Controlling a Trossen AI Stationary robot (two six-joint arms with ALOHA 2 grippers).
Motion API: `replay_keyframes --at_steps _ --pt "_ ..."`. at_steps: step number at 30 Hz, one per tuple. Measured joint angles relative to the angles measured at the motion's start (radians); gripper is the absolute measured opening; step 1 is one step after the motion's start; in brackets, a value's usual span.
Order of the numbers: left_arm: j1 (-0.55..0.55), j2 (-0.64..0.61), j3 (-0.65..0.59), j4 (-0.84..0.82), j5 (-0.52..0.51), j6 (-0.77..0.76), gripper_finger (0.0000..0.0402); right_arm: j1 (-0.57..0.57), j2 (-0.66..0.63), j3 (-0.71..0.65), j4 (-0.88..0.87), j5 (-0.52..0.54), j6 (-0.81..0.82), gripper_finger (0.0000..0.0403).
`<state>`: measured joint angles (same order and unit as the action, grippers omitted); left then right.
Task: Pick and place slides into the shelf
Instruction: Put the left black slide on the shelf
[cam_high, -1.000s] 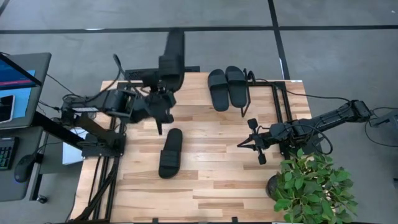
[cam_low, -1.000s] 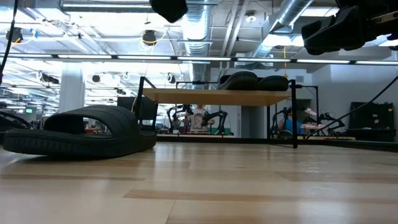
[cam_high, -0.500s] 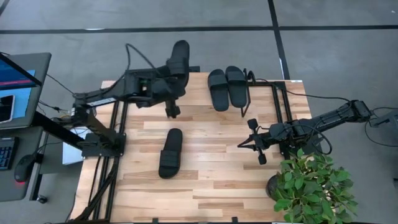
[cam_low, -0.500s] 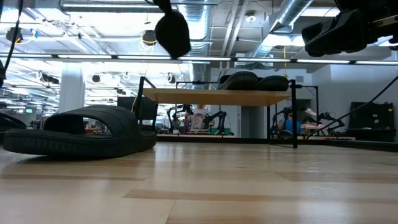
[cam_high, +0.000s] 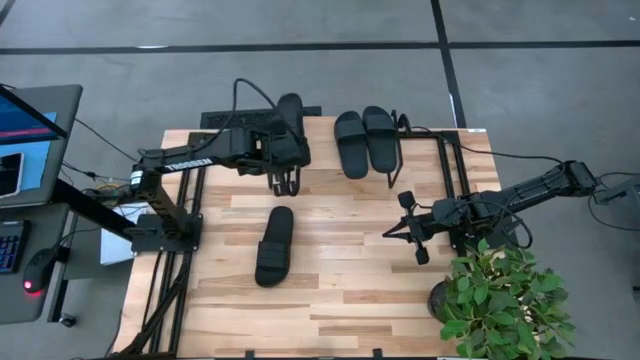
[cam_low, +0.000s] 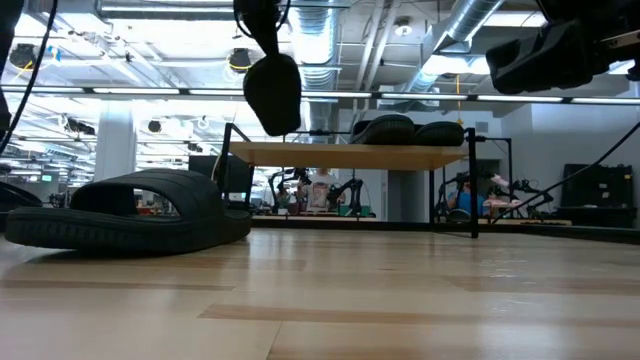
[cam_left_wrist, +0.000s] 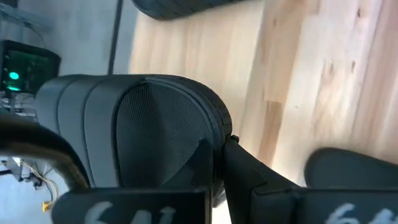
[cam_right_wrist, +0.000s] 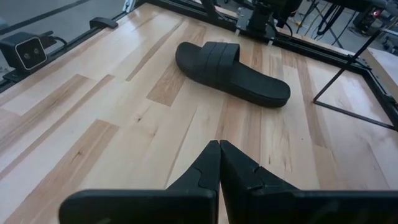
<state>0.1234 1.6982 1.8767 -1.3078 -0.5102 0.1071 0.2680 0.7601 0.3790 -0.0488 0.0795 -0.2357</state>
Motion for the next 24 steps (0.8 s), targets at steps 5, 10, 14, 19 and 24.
replay_keyframes --at_steps 5,10,14,19,24 --pt "-0.015 0.016 0.001 -0.037 0.001 -0.039 0.0 0.0 0.0 0.0 -0.004 0.0 0.0 0.0" --pt "-0.028 0.025 -0.001 -0.071 -0.005 -0.068 0.0 0.0 0.0 0.0 -0.004 0.0 0.0 0.0" --pt "-0.041 0.036 -0.001 -0.071 -0.004 -0.075 0.0 0.0 0.0 0.0 -0.004 0.0 0.001 0.0" --pt "-0.048 0.04 -0.001 -0.073 0.0 -0.077 0.0 0.0 0.0 0.0 -0.004 0.0 0.001 0.0" --pt "-0.048 0.04 -0.001 -0.074 -0.009 -0.089 0.0 0.0 0.0 0.0 -0.004 0.0 0.001 0.0"
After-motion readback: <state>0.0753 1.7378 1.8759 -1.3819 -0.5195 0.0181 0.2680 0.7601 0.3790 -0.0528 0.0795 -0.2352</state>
